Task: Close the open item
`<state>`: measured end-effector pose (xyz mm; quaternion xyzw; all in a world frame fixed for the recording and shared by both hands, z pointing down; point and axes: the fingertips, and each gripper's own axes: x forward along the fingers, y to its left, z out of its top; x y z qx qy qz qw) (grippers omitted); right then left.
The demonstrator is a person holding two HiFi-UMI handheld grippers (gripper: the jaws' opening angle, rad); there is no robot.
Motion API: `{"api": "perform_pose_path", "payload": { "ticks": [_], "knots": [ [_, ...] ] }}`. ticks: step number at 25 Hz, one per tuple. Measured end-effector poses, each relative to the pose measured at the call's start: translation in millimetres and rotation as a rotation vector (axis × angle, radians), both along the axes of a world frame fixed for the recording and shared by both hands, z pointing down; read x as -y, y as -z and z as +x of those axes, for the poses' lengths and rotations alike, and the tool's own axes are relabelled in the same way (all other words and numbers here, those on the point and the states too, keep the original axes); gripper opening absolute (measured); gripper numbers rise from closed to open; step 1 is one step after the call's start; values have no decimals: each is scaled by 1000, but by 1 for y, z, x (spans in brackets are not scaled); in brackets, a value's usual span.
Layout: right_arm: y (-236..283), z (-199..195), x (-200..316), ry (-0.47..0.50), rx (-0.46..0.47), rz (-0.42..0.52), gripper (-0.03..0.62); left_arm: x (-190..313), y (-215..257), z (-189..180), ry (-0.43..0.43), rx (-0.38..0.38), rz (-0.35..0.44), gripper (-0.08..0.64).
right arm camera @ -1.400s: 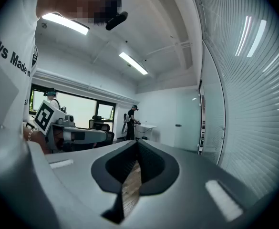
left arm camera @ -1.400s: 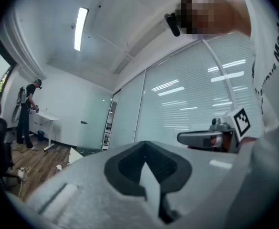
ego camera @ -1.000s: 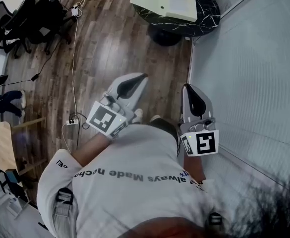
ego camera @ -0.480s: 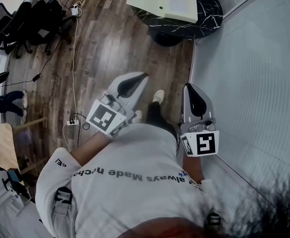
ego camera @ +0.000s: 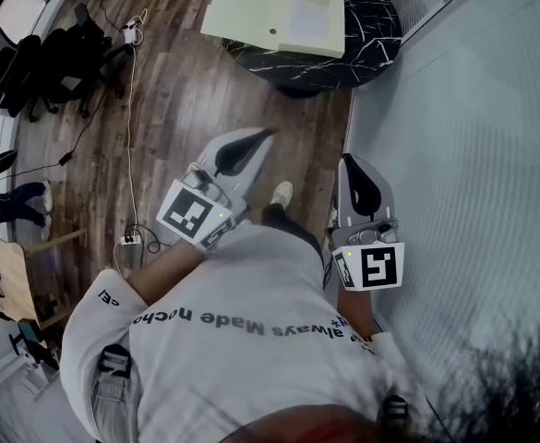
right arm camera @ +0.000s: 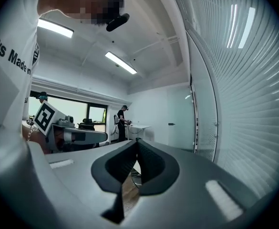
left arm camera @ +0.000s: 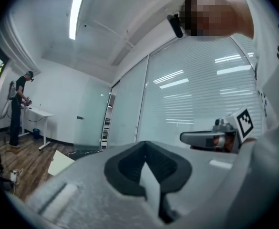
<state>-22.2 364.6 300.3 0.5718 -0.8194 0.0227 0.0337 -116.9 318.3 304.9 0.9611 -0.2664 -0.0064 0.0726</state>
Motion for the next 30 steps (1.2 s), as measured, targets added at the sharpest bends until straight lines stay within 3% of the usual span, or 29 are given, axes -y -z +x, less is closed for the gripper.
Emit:
{"api": "perform_pose_path", "payload": {
  "ticks": [10, 22, 30],
  "knots": [
    [-7, 60, 45, 35, -8, -14, 2, 45, -11, 57, 39, 14, -11, 3],
    [-7, 68, 98, 58, -18, -4, 1, 96, -12, 65, 66, -6, -3, 3],
    [-17, 54, 189, 87, -42, -29, 1, 184, -25, 51, 88, -22, -31, 3]
  ]
}}
